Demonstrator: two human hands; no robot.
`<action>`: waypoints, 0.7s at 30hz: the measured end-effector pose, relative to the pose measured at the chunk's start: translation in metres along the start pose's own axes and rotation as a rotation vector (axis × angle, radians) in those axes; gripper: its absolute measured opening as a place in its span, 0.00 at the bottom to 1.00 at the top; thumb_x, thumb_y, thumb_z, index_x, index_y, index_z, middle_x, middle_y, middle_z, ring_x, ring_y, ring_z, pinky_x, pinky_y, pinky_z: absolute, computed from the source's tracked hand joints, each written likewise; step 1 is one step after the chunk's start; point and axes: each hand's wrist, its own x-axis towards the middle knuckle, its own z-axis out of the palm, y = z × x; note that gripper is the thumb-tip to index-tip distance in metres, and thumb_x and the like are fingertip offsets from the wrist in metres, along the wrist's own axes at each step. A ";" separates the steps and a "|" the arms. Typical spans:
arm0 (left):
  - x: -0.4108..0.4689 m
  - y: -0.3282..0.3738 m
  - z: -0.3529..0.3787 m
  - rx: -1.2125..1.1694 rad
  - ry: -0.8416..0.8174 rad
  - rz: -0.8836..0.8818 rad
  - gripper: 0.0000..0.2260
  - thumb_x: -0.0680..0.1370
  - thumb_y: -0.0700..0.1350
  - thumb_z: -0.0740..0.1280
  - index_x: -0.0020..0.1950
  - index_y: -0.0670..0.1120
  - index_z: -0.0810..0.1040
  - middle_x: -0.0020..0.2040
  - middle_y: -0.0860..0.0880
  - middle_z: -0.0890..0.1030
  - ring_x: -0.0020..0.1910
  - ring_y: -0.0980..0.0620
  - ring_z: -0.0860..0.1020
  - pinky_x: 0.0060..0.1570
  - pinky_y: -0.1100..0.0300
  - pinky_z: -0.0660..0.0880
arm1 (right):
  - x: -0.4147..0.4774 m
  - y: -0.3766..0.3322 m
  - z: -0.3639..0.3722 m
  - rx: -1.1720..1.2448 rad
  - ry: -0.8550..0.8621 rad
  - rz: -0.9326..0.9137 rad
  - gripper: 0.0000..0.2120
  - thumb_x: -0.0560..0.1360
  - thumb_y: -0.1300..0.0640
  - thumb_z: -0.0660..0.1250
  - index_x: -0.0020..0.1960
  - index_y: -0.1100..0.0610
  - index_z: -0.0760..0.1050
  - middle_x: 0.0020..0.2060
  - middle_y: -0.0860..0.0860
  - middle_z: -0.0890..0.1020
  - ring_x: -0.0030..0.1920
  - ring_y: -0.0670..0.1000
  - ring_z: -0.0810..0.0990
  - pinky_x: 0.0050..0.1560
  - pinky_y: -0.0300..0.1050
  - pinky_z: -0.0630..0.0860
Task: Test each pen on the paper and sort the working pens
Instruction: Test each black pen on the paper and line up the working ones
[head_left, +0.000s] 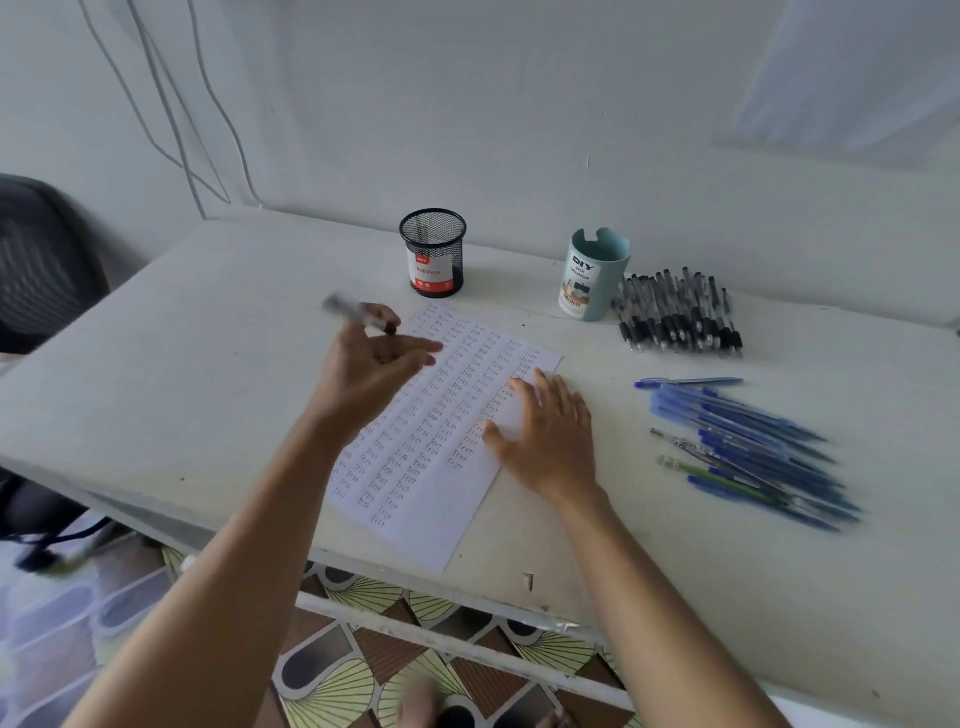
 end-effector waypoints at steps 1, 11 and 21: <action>-0.001 -0.002 0.002 -0.015 -0.057 0.001 0.12 0.79 0.46 0.70 0.49 0.45 0.67 0.40 0.43 0.86 0.41 0.51 0.83 0.48 0.48 0.75 | 0.000 0.000 0.000 -0.001 0.000 0.000 0.37 0.71 0.34 0.52 0.77 0.48 0.60 0.80 0.52 0.55 0.80 0.54 0.49 0.78 0.55 0.43; -0.009 -0.026 0.041 0.042 -0.006 0.104 0.12 0.84 0.39 0.53 0.54 0.44 0.76 0.40 0.47 0.83 0.40 0.53 0.82 0.44 0.53 0.78 | -0.001 0.000 -0.002 -0.001 -0.015 -0.003 0.34 0.77 0.35 0.57 0.78 0.48 0.58 0.80 0.51 0.53 0.80 0.53 0.46 0.79 0.55 0.41; -0.015 -0.011 0.047 -0.178 -0.345 0.054 0.30 0.71 0.76 0.59 0.30 0.50 0.66 0.31 0.56 0.64 0.35 0.51 0.60 0.43 0.53 0.59 | 0.000 0.001 -0.001 0.008 0.006 -0.003 0.33 0.76 0.35 0.59 0.77 0.48 0.59 0.80 0.51 0.54 0.80 0.54 0.47 0.78 0.55 0.42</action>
